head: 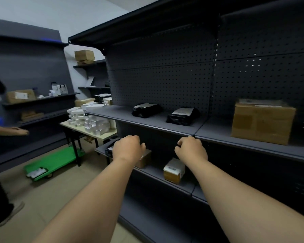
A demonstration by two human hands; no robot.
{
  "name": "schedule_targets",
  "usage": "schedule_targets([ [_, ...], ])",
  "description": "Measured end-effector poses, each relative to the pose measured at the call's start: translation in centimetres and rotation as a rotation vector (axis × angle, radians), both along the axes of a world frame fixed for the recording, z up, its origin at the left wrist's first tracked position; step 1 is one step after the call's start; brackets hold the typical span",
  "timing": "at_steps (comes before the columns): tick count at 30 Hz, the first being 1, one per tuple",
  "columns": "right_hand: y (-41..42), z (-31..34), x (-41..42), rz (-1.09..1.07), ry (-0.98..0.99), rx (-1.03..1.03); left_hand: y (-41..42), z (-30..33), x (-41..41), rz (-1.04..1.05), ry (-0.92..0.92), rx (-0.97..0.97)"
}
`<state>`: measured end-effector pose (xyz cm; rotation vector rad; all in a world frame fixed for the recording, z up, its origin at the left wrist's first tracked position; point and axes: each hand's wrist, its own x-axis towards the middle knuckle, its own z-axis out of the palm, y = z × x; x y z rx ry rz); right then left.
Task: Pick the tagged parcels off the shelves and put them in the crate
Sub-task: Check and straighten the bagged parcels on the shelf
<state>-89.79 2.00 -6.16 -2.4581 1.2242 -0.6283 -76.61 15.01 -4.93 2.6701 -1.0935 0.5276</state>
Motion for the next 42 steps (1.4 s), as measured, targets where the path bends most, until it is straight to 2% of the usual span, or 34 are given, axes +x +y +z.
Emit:
schedule_targets([
  [13, -6.8, 2.7, 13.4, 0.048, -0.041, -0.049, -6.7, 2.3, 13.7, 0.009, 0.008, -0.078],
  [20, -10.2, 2.7, 19.9, -0.019, -0.045, -0.033, -11.0, 2.6, 21.4, -0.05, 0.109, -0.135],
  [28, -14.4, 2.2, 31.4, -0.172, -0.083, -0.01, -16.9, 3.2, 34.3, -0.204, 0.19, -0.158],
  [38, -19.7, 2.4, 41.9, -0.424, -0.218, 0.143, -26.3, 3.5, 47.5, -0.408, 0.44, -0.156],
  [42, -21.7, 2.2, 43.3, -0.514, -0.406, 0.302, -30.0, 2.7, 49.2, -0.461, 0.646, -0.152],
])
